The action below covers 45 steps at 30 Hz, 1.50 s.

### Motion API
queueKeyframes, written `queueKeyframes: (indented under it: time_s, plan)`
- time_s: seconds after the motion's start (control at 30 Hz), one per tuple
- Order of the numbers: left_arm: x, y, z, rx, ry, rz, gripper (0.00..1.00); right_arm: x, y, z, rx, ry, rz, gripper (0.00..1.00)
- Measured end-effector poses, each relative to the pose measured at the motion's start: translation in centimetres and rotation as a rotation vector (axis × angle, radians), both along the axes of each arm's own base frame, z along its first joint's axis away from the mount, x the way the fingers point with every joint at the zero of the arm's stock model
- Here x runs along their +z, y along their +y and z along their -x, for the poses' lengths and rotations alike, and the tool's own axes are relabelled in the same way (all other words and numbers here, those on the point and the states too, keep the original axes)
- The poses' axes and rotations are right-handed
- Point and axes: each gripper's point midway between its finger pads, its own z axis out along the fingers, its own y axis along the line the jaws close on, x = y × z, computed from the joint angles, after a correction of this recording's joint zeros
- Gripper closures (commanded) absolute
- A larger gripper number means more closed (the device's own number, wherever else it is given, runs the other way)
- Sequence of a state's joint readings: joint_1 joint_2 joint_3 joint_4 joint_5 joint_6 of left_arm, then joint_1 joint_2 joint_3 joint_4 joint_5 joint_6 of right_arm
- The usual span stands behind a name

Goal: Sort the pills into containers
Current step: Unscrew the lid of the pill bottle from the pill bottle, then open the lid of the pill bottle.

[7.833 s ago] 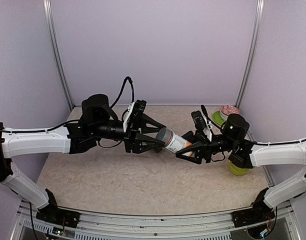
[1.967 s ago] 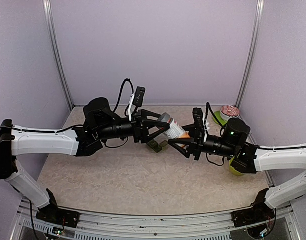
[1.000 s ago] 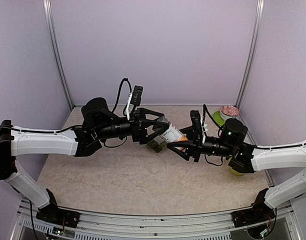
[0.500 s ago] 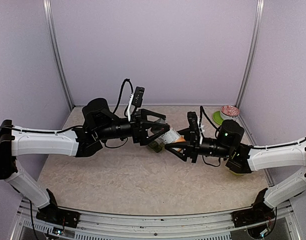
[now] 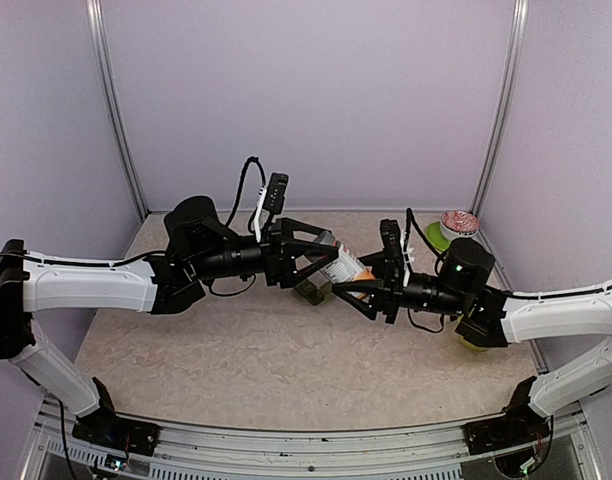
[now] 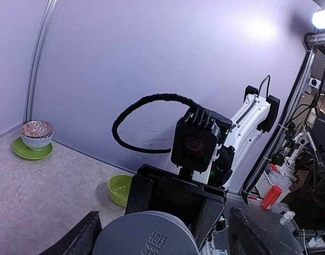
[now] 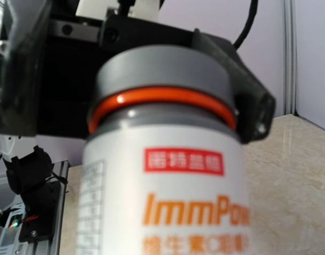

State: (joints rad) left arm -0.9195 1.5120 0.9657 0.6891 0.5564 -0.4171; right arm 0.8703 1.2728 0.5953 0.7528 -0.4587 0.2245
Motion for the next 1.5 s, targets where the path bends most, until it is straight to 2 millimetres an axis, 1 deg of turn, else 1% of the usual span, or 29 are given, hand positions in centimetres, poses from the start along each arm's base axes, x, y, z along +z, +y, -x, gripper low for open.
queueKeyframes:
  time_s: [0.13,0.43,0.73,0.97,1.13,1.5]
  plan:
    - [0.0,0.0,0.0,0.001,0.000,0.000,0.23,0.1,-0.1,-0.1,-0.006,-0.004,-0.002,0.95]
    - [-0.5,0.3,-0.6,0.020,0.011,-0.004,0.38,0.2,-0.1,-0.2,-0.013,-0.006,-0.003,0.95]
    - [-0.4,0.4,-0.8,0.026,0.031,0.002,0.54,0.3,-0.2,-0.1,-0.014,-0.030,0.000,0.95]
    - [-0.8,0.4,-1.2,0.055,0.069,-0.010,0.55,-0.1,-0.4,-0.4,-0.039,-0.072,0.016,0.95]
    - [-1.5,0.4,-1.9,0.115,0.100,-0.036,0.63,-0.7,-0.6,-0.9,-0.073,-0.101,0.038,0.96]
    - [-2.4,0.4,-2.7,0.198,0.193,-0.065,0.62,-1.4,-0.9,-1.7,-0.132,-0.181,0.089,0.97]
